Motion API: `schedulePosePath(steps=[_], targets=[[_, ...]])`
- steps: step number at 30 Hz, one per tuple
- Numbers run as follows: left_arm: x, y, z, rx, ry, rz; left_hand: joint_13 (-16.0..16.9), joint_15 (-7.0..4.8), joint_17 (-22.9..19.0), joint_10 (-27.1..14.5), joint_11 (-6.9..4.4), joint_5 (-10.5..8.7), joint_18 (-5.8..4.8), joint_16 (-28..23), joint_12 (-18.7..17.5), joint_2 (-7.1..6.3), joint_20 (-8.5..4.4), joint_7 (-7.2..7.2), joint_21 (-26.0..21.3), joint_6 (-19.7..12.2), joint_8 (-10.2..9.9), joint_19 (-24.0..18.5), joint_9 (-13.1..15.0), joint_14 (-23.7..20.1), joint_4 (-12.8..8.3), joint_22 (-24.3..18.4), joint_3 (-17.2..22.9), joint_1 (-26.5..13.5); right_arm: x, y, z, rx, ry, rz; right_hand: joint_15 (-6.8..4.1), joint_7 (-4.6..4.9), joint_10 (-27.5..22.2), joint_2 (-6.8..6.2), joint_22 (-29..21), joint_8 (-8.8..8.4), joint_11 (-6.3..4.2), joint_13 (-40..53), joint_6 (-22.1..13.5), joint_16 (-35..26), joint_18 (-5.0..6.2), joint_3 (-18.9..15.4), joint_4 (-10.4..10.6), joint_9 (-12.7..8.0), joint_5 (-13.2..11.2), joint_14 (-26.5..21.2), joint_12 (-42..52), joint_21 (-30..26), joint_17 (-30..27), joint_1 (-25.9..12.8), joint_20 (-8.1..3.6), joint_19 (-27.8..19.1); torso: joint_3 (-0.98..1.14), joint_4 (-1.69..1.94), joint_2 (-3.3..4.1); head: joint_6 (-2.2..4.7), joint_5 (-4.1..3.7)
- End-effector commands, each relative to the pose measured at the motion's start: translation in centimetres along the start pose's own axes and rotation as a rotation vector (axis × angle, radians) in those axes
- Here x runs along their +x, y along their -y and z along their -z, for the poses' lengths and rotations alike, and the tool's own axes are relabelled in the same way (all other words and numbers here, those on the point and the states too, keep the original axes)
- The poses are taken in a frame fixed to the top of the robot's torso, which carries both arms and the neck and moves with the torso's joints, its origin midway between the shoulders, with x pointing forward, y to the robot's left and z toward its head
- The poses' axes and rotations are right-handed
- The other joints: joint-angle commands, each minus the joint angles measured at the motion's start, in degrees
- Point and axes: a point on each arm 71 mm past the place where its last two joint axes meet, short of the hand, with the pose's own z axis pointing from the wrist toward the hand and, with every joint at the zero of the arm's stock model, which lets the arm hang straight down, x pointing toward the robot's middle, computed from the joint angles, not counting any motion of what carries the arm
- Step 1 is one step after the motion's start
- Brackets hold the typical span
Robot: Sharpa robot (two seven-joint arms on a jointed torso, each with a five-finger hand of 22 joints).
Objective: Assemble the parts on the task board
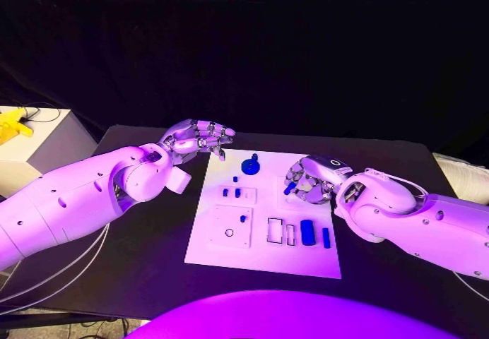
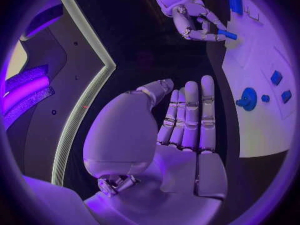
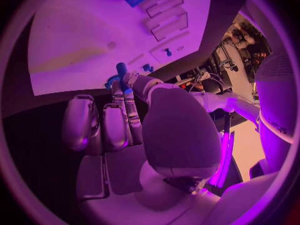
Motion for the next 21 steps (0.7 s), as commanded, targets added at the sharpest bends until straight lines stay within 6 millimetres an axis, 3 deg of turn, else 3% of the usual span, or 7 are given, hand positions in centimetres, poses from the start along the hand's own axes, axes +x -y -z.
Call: schedulePosePath(steps=[1, 7, 17, 21], targets=[[0.2, 0.0, -0.1, 0.004, -0.014, 0.016, -0.08, 0.2, -0.09, 0.02, 0.32, -0.06, 0.84, -0.37, -0.23, 0.21, 0.17, 0.34, -0.2, 0.19, 0.21, 0.35, -0.07, -0.05, 0.05, -0.09, -0.36, 0.1, -0.7, -1.1, 0.2, 0.002, 0.036, -0.087, -0.41, -0.19, 3.35, 1.02, 4.28, 0.75, -2.88, 0.15, 0.27, 0.32, -1.06, 0.0, -0.33, 2.48, 0.21, 1.11, -0.14, 0.18, -0.03, 0.37, -0.39, 2.15, 0.01, -0.03, 0.02, 0.0, 0.15], [0.4, -0.1, -0.2, 0.005, -0.018, 0.02, -0.08, 0.2, -0.09, 0.02, 0.32, -0.06, 0.84, -0.37, -0.23, 0.21, 0.17, 0.34, -0.2, 0.19, 0.21, 0.35, -0.07, -0.05, 0.05, -0.09, -0.36, 0.1, -0.1, -4.1, -0.3, -0.075, 0.017, -0.117, -0.41, -0.18, 3.42, 1.0, 4.23, 0.82, -2.88, 0.2, 0.22, 0.34, -1.03, 0.13, -0.53, 2.62, 0.26, 1.12, -0.28, 0.03, -0.02, 0.32, -0.41, 2.12, 0.05, -0.03, 0.0, 0.0, 0.52], [0.7, -0.2, -0.4, 0.005, -0.026, 0.026, -0.08, 0.2, -0.09, 0.02, 0.32, -0.06, 0.84, -0.37, -0.23, 0.21, 0.17, 0.34, -0.2, 0.19, 0.21, 0.35, -0.07, -0.05, 0.05, -0.09, -0.36, 0.1, 4.0, -10.0, -1.6, -0.238, -0.045, -0.107, -0.41, -0.15, 3.48, 1.05, 4.19, 0.88, -2.86, 0.27, 0.1, 0.23, -1.0, 0.35, -0.8, 2.79, 0.35, 1.07, -0.49, -0.14, -0.24, 0.25, -0.43, 2.09, -0.01, 0.15, 0.13, 0.0, 0.9], [0.7, -0.2, -0.4, 0.005, -0.028, 0.027, -0.08, 0.2, -0.09, 0.02, 0.32, -0.06, 0.84, -0.37, -0.23, 0.21, 0.17, 0.34, -0.2, 0.19, 0.21, 0.35, -0.07, -0.05, 0.05, -0.09, -0.36, 0.1, 5.1, -11.4, -1.7, -0.275, -0.06, -0.104, -0.41, -0.13, 3.5, 1.06, 4.17, 0.9, -2.84, 0.3, 0.04, 0.23, -1.0, 0.45, -0.92, 2.86, 0.4, 1.06, -0.6, -0.21, -0.25, 0.21, -0.44, 2.07, -0.06, 0.17, 0.15, 0.0, 1.04]])
